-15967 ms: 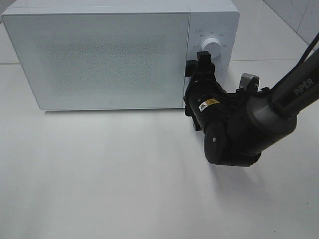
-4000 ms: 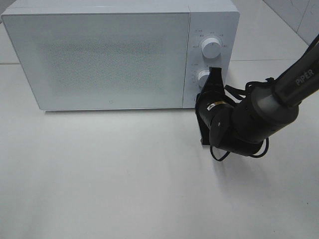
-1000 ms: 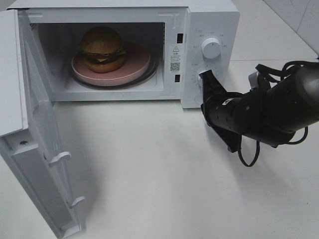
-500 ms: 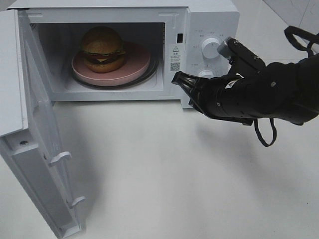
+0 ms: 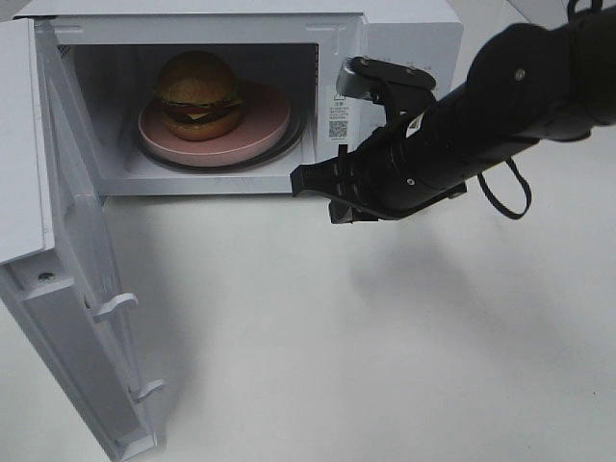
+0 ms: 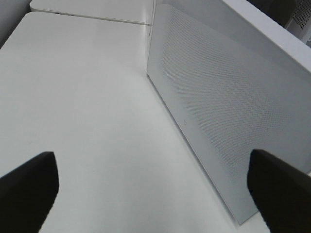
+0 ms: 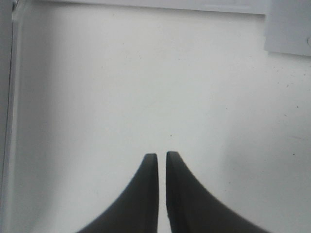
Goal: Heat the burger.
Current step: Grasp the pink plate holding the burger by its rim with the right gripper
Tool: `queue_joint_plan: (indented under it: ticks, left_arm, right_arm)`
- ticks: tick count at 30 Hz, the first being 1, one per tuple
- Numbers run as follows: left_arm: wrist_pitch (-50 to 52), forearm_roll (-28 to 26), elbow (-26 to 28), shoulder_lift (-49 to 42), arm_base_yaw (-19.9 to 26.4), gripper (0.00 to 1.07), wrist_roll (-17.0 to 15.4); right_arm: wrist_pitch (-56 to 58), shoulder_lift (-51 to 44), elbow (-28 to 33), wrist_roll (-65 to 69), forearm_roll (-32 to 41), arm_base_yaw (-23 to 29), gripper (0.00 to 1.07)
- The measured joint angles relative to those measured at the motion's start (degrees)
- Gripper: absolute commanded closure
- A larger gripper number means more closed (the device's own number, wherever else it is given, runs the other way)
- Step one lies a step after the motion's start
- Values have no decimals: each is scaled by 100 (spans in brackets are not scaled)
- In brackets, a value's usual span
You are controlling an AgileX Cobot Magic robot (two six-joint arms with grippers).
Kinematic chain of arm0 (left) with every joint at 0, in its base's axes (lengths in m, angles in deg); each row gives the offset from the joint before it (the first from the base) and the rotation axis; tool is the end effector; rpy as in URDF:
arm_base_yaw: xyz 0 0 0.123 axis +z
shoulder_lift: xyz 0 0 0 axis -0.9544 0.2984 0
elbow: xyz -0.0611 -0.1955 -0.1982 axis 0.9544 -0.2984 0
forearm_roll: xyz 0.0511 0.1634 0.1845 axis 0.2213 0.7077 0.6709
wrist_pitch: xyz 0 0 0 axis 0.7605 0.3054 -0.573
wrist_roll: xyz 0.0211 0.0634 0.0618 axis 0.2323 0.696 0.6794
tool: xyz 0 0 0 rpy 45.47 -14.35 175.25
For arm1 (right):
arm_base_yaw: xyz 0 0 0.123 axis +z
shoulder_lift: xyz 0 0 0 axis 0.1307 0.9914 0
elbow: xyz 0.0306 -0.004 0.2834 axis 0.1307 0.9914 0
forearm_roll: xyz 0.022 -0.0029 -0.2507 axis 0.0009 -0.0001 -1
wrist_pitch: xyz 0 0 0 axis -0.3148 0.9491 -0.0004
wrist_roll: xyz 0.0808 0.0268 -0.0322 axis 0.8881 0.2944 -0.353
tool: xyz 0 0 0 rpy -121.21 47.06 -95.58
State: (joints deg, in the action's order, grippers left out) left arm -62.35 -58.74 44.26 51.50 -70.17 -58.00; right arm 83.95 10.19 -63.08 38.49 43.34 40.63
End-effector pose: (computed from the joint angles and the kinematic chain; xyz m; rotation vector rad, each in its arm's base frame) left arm -0.0080 -0.0117 0.2815 -0.0273 2.0263 -0.1378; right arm 0.2900 0.1975 0.1923 -0.3878 2.4882 0.4633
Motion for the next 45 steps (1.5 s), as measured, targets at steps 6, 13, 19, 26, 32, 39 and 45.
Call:
queue_joint_plan:
  ticks: [6,13,19,26,32,39,45]
  left_arm:
    - [0,0,0,0,0,9,0]
    - [0,0,0,0,0,9,0]
    - [0,0,0,0,0,9,0]
    - [0,0,0,0,0,9,0]
    - [0,0,0,0,0,9,0]
    - [0,0,0,0,0,9,0]
    - [0,0,0,0,0,9,0]
  right_arm:
    - [1312,-6,-728,-1387,-968,0,100]
    - [1736,-6,-1060,-2991,-1461,0,100]
    - [1868,-6,-1134,-5414,-1581,0,99]
    - [1868,-6,-1134,-7758,-1650,0,96]
    - [1753,-6,-1134,-8411,-2315,0,83]
    - [1392,-6,-1134,-8279,-2848,23,38]
    - [905,-6,-1134,-7368,-2956,172,10]
